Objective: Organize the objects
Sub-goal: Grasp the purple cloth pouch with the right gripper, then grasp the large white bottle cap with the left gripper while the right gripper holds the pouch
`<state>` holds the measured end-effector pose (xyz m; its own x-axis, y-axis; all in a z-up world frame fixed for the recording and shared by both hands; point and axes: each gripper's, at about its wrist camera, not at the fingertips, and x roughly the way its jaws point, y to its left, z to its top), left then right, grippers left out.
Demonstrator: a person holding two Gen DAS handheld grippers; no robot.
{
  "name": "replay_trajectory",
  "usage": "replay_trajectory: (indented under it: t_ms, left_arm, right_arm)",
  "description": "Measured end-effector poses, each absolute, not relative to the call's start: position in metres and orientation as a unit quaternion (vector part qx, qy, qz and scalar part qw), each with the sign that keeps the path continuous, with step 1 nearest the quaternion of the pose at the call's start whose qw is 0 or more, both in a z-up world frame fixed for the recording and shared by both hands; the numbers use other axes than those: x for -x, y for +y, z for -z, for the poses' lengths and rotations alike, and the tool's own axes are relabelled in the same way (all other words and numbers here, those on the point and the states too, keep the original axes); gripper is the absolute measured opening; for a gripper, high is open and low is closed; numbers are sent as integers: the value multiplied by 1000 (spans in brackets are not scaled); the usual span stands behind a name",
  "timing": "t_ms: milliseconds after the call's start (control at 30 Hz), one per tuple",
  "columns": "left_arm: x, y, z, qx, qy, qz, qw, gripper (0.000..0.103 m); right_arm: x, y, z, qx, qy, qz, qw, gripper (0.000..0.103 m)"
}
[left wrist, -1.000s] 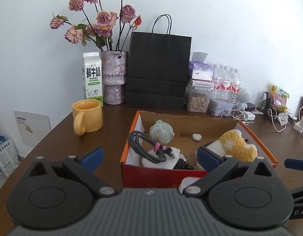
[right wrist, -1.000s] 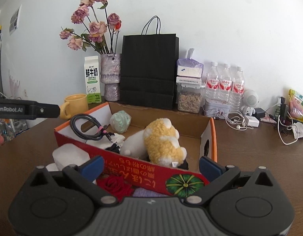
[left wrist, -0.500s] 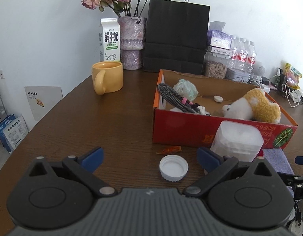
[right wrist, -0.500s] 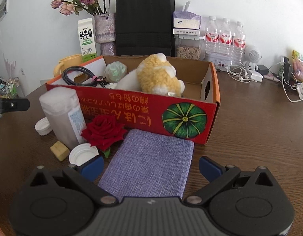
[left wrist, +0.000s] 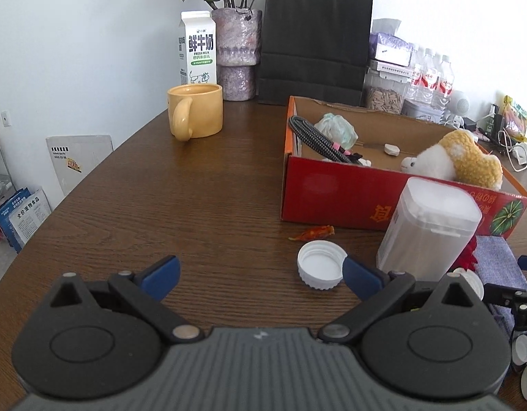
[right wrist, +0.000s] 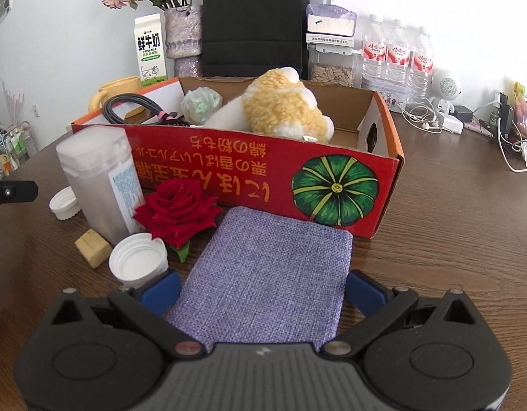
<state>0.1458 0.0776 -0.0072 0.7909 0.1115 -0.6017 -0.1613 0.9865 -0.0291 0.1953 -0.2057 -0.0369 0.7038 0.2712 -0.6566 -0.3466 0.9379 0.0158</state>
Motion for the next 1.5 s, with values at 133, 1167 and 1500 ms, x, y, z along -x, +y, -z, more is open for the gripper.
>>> replay_trajectory:
  t_ms: [133,1167,1500]
  left_arm:
    - [-148,76,12,34,323,-70,943,103]
    - [-181,53,38,10,346,-48,937,103]
    - [-181,54,41,10,340,-47,939,103]
  right_arm:
    - [-194,-208,37,54,339,-173,923,96]
    - [-187,-246,33,-16,312,-152,938,11]
    - [-187,-246,33,-16,314,-151,937,12]
